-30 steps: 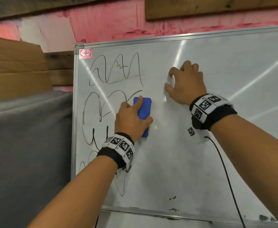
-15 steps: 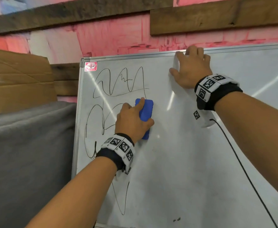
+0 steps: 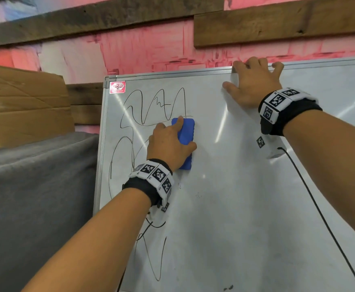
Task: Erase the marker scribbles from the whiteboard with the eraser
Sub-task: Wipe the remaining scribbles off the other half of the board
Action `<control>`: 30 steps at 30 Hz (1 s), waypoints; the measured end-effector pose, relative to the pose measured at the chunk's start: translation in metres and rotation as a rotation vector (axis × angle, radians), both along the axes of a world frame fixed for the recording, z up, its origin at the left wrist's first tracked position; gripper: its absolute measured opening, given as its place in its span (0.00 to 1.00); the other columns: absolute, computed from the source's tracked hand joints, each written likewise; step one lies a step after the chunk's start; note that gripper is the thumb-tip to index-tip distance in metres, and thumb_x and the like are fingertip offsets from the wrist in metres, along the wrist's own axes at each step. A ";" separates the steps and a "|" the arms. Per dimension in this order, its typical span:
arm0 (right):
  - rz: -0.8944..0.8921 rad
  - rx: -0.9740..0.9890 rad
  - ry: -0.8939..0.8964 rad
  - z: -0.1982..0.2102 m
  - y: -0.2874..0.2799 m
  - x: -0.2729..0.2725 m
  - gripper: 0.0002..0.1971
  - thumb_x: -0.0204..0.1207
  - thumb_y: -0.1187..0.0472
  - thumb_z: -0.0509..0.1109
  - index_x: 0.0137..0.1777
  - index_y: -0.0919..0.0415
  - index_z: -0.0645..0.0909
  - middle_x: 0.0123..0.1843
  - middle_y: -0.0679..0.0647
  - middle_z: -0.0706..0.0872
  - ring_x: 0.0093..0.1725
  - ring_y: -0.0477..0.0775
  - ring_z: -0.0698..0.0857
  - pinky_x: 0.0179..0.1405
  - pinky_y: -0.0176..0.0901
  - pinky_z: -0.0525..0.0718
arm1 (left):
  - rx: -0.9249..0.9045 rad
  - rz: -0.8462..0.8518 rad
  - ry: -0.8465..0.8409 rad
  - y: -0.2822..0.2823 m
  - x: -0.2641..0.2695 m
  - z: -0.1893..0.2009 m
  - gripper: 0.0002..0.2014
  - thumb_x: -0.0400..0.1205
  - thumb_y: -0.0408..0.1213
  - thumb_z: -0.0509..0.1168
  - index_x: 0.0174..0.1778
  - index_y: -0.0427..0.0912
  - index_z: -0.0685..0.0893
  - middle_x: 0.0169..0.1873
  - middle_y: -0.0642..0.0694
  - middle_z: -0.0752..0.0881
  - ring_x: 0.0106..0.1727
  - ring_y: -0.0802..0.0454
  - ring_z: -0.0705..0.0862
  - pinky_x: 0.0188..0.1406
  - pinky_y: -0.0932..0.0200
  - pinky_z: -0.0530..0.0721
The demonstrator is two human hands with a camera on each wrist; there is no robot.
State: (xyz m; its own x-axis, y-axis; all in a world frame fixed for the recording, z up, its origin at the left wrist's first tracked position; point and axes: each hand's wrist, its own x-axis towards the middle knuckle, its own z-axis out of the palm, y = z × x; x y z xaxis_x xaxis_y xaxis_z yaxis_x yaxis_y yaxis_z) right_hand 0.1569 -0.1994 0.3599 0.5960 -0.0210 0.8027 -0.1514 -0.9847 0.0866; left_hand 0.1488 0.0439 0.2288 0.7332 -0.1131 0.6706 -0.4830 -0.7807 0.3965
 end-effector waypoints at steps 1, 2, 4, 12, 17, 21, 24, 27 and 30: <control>0.001 -0.002 -0.004 0.000 0.000 0.000 0.29 0.79 0.33 0.55 0.72 0.52 0.69 0.71 0.62 0.74 0.75 0.66 0.68 0.74 0.78 0.57 | 0.005 0.001 0.001 0.000 0.001 0.001 0.39 0.76 0.58 0.69 0.84 0.61 0.62 0.50 0.45 0.71 0.53 0.40 0.77 0.56 0.51 0.80; 0.006 -0.002 -0.009 -0.001 0.001 0.001 0.29 0.79 0.34 0.55 0.72 0.52 0.69 0.71 0.62 0.74 0.75 0.66 0.68 0.74 0.78 0.57 | 0.013 0.002 0.001 0.000 0.000 0.000 0.39 0.76 0.58 0.69 0.84 0.61 0.62 0.50 0.45 0.71 0.53 0.40 0.77 0.56 0.51 0.80; 0.007 -0.001 -0.026 -0.003 0.000 0.002 0.29 0.80 0.34 0.56 0.72 0.53 0.69 0.71 0.62 0.75 0.74 0.66 0.69 0.73 0.77 0.58 | 0.018 0.003 -0.007 0.000 0.000 0.003 0.39 0.76 0.58 0.69 0.84 0.61 0.63 0.50 0.45 0.71 0.54 0.40 0.78 0.56 0.50 0.81; 0.019 0.016 -0.068 -0.010 0.003 0.003 0.31 0.80 0.35 0.56 0.76 0.55 0.67 0.74 0.62 0.73 0.77 0.64 0.67 0.71 0.74 0.60 | 0.006 0.000 -0.065 -0.009 0.026 0.047 0.39 0.75 0.58 0.68 0.83 0.55 0.66 0.54 0.39 0.79 0.56 0.40 0.79 0.52 0.52 0.80; 0.033 0.000 -0.087 -0.015 0.002 0.006 0.32 0.80 0.34 0.55 0.75 0.55 0.67 0.74 0.61 0.73 0.76 0.64 0.67 0.70 0.74 0.61 | 0.004 0.009 -0.050 -0.002 0.023 0.026 0.39 0.75 0.58 0.69 0.83 0.60 0.66 0.53 0.43 0.74 0.55 0.40 0.78 0.54 0.51 0.78; 0.051 0.021 -0.109 -0.016 0.002 0.007 0.32 0.79 0.34 0.54 0.75 0.54 0.67 0.74 0.60 0.73 0.76 0.64 0.67 0.70 0.73 0.62 | 0.024 0.034 -0.088 -0.007 0.033 0.047 0.38 0.75 0.59 0.68 0.82 0.57 0.67 0.55 0.40 0.78 0.56 0.40 0.79 0.52 0.52 0.78; 0.042 0.023 -0.100 -0.015 0.001 0.007 0.32 0.79 0.34 0.54 0.77 0.54 0.67 0.75 0.60 0.72 0.77 0.64 0.66 0.71 0.73 0.61 | 0.033 0.049 -0.091 -0.011 0.045 0.074 0.39 0.76 0.60 0.66 0.83 0.56 0.66 0.58 0.39 0.80 0.60 0.38 0.80 0.54 0.50 0.79; 0.034 0.009 -0.087 -0.015 0.001 0.006 0.33 0.80 0.34 0.54 0.78 0.54 0.66 0.76 0.60 0.72 0.77 0.64 0.66 0.71 0.73 0.61 | 0.039 0.060 -0.085 -0.010 0.050 0.087 0.39 0.77 0.60 0.66 0.84 0.56 0.64 0.61 0.38 0.77 0.61 0.37 0.78 0.50 0.51 0.75; 0.038 0.003 -0.094 -0.016 0.000 0.005 0.33 0.80 0.34 0.53 0.78 0.54 0.66 0.75 0.60 0.72 0.76 0.64 0.67 0.71 0.73 0.61 | 0.033 0.040 -0.070 -0.009 0.044 0.082 0.38 0.78 0.58 0.66 0.85 0.56 0.62 0.60 0.39 0.74 0.59 0.37 0.78 0.51 0.51 0.75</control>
